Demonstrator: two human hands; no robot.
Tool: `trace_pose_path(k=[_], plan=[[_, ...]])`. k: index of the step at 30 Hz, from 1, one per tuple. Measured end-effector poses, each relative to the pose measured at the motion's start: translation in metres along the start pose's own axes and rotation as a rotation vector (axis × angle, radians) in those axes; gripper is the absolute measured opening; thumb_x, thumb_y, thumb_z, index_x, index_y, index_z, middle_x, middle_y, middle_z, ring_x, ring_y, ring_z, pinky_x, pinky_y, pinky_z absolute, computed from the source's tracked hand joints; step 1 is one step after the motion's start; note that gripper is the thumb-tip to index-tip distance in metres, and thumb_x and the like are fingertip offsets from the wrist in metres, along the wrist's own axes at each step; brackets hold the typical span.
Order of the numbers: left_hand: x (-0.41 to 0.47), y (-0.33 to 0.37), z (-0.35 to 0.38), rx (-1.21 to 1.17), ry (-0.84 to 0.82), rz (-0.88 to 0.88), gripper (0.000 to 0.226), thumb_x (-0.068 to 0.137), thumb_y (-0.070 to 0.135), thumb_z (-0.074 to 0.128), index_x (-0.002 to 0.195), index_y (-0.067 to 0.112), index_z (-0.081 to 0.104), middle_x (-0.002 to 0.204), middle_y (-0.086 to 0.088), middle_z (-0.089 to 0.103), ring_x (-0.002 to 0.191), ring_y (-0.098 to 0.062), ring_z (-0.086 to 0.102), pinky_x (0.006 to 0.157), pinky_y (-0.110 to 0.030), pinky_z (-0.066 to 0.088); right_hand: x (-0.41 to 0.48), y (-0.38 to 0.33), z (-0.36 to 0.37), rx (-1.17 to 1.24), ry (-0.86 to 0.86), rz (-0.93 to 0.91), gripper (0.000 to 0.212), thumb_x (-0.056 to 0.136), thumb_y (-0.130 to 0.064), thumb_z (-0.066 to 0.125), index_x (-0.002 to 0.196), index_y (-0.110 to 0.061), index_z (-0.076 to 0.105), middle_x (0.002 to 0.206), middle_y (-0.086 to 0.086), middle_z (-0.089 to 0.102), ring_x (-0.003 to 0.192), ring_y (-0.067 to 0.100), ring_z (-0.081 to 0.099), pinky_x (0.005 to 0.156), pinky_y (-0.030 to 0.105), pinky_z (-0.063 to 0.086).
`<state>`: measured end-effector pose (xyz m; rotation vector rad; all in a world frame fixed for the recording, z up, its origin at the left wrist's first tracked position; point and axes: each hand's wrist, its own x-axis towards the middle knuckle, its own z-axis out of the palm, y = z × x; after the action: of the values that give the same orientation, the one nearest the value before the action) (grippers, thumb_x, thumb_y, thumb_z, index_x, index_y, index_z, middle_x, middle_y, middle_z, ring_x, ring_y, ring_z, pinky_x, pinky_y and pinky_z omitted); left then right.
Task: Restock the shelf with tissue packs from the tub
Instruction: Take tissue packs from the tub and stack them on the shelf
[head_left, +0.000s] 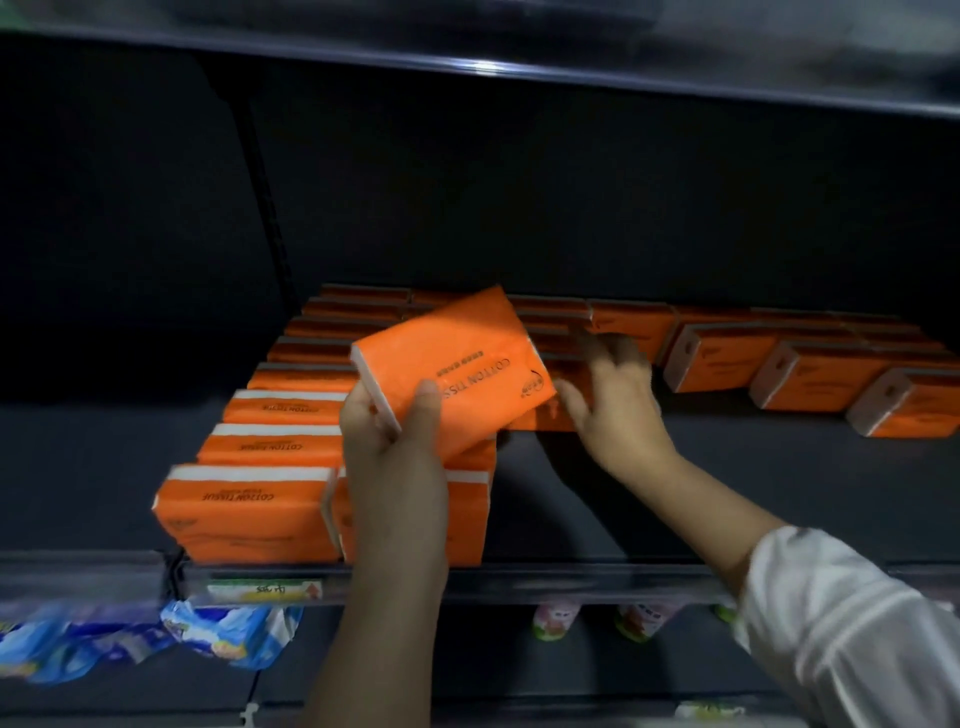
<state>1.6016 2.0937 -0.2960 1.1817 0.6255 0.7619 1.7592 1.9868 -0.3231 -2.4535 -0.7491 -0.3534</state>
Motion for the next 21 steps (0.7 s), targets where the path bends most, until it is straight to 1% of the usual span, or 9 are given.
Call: trace_pose_path(k=[3,4,6,8,11,14,16,18,21], plan=[[-0.007,0.002,0.006,0.051,-0.119,0.036,0.035,0.091,0.028,0.056,0.121,0.040,0.045,0.101,0.025,0.055,0.085,0.011,0.051,0.068,-0.010,0.036,-0.015,-0.011,-0.024,0.572,0.044,0.239,0.029,0.096,-0.033,0.047,0.112,-0.015,0.062,0.111,0.009,0.062,0.108,0.022,0.057,0.094,0.027,0.039],[-0.008,0.000,0.009,0.065,-0.144,0.042,0.035,0.091,0.026,0.056,0.122,0.039,0.047,0.101,0.024,0.057,0.085,0.011,0.053,0.069,-0.011,0.037,-0.021,-0.017,-0.034,0.796,-0.018,0.304,0.031,0.096,-0.038,0.044,0.101,-0.017,0.066,0.099,0.005,0.068,0.098,0.019,0.062,0.089,0.030,0.044],[-0.014,0.002,0.014,0.127,-0.203,0.046,0.035,0.091,0.025,0.056,0.122,0.040,0.048,0.099,0.023,0.060,0.087,0.012,0.057,0.072,-0.013,0.040,-0.035,-0.024,-0.052,1.074,-0.225,0.373,0.040,0.092,-0.047,0.042,0.105,-0.018,0.065,0.098,0.004,0.073,0.093,0.019,0.068,0.084,0.032,0.053],[-0.019,0.001,0.017,0.155,-0.280,0.074,0.038,0.091,0.026,0.056,0.125,0.041,0.046,0.104,0.022,0.061,0.093,0.010,0.057,0.076,-0.016,0.043,-0.047,-0.025,-0.061,1.115,-0.372,0.346,0.040,0.085,-0.042,0.050,0.116,-0.019,0.061,0.106,0.004,0.071,0.099,0.019,0.067,0.085,0.031,0.055],[-0.022,-0.001,0.021,0.178,-0.318,0.089,0.039,0.091,0.026,0.055,0.126,0.041,0.046,0.104,0.022,0.061,0.091,0.013,0.057,0.075,-0.014,0.042,-0.054,-0.018,-0.071,1.155,-0.453,0.339,0.046,0.078,-0.029,0.062,0.123,-0.020,0.055,0.113,0.002,0.069,0.104,0.019,0.066,0.088,0.034,0.054],[-0.024,-0.001,0.025,0.146,-0.306,0.090,0.027,0.091,0.023,0.056,0.108,0.043,0.050,0.100,0.022,0.062,0.088,0.014,0.058,0.073,-0.014,0.042,-0.064,-0.007,-0.072,1.347,-0.519,0.411,0.072,0.064,-0.022,0.080,0.130,-0.022,0.049,0.122,0.005,0.064,0.113,0.021,0.062,0.092,0.038,0.052],[-0.027,-0.002,0.030,0.112,-0.305,0.086,0.024,0.091,0.021,0.056,0.102,0.041,0.050,0.098,0.019,0.064,0.086,0.011,0.059,0.072,-0.014,0.043,-0.075,-0.003,-0.066,1.506,-0.553,0.478,0.082,0.051,-0.024,0.090,0.124,-0.017,0.056,0.124,0.010,0.063,0.115,0.022,0.060,0.093,0.036,0.052],[-0.029,-0.005,0.034,0.127,-0.352,0.088,0.024,0.090,0.023,0.059,0.103,0.040,0.049,0.098,0.018,0.065,0.087,0.010,0.061,0.071,-0.010,0.044,-0.083,-0.004,-0.059,1.653,-0.543,0.548,0.075,0.043,-0.024,0.093,0.112,-0.013,0.066,0.121,0.012,0.064,0.112,0.022,0.062,0.091,0.035,0.052],[-0.031,-0.011,0.036,0.270,-0.460,0.078,0.051,0.081,0.040,0.062,0.129,0.037,0.043,0.108,0.015,0.064,0.099,0.003,0.061,0.083,-0.018,0.047,-0.079,-0.001,-0.059,1.839,-0.375,0.695,0.067,0.038,-0.013,0.093,0.101,-0.009,0.072,0.114,0.014,0.068,0.103,0.024,0.066,0.085,0.045,0.054]])
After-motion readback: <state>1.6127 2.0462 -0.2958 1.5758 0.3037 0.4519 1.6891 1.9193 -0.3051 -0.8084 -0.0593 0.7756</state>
